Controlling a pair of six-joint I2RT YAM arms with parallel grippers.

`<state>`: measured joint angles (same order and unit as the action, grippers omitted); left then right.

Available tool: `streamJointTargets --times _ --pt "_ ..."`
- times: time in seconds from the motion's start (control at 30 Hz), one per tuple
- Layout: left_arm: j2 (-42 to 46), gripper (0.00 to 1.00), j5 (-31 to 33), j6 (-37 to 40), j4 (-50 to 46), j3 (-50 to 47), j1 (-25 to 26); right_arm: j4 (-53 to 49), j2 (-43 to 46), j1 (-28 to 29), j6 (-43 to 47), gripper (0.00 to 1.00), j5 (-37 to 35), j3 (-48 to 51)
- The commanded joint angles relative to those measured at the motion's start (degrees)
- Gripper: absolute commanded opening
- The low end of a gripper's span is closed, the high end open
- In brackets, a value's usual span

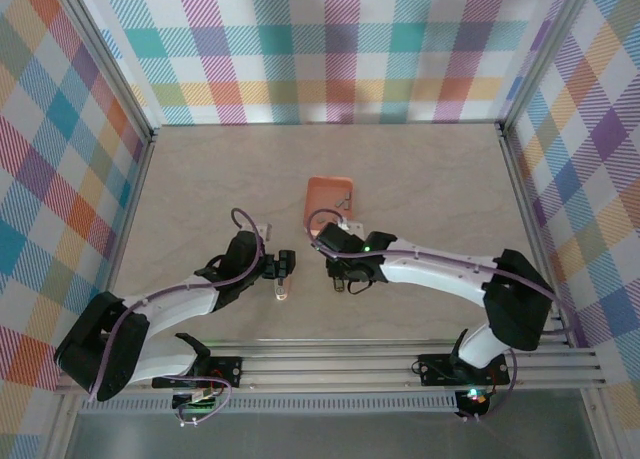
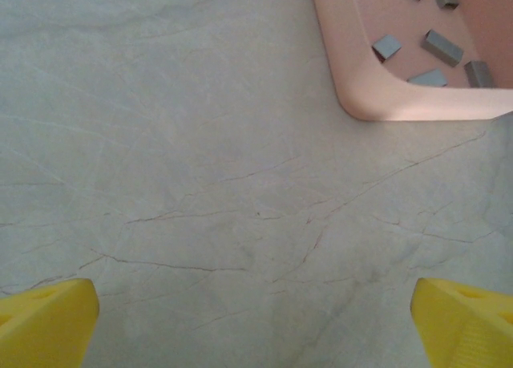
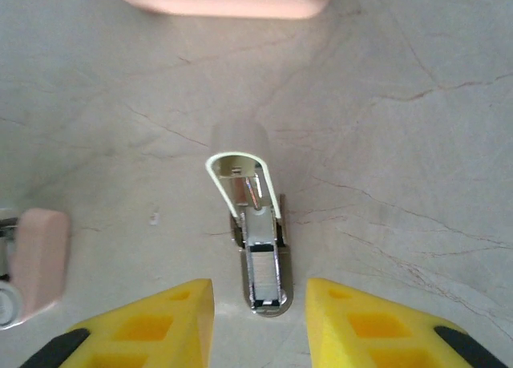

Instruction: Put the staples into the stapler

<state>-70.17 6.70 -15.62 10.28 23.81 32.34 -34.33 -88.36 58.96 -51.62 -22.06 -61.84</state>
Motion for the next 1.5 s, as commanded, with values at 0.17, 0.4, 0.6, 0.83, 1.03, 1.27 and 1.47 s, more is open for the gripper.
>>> streamJointTargets --times 0.17,0.4,0.6,0.83,1.03,1.27,1.47 --pt "4.46 1.0 0.18 0.4 -3.55 1.63 -0.26 2.52 2.33 -2.55 3.47 0.34 5.5 3.34" --pt "4.16 1.0 -3.46 -2.64 -8.44 5.47 -2.64 -0.26 5.42 -13.91 14.76 0.34 17.72 1.16" --pt "2.53 1.0 -10.63 -7.1 -24.69 13.48 -3.95 -5.55 2.78 -19.35 22.67 0.35 22.64 -6.2" --pt "2.87 0.97 -15.65 -13.08 -44.28 18.46 -2.62 -2.06 0.47 -20.29 23.41 0.34 26.41 -6.62" --pt "0.71 0.92 -12.77 -14.8 -49.19 18.54 1.7 3.81 1.62 -20.3 22.21 0.34 28.83 -2.72" --pt "-3.73 0.92 -11.26 -10.85 -46.54 23.97 3.17 5.56 2.67 -21.77 19.76 0.35 31.78 1.73" --pt "-12.95 0.88 -19.73 -6.54 -38.56 33.55 3.17 11.76 5.76 -22.14 10.81 0.31 39.55 11.12"
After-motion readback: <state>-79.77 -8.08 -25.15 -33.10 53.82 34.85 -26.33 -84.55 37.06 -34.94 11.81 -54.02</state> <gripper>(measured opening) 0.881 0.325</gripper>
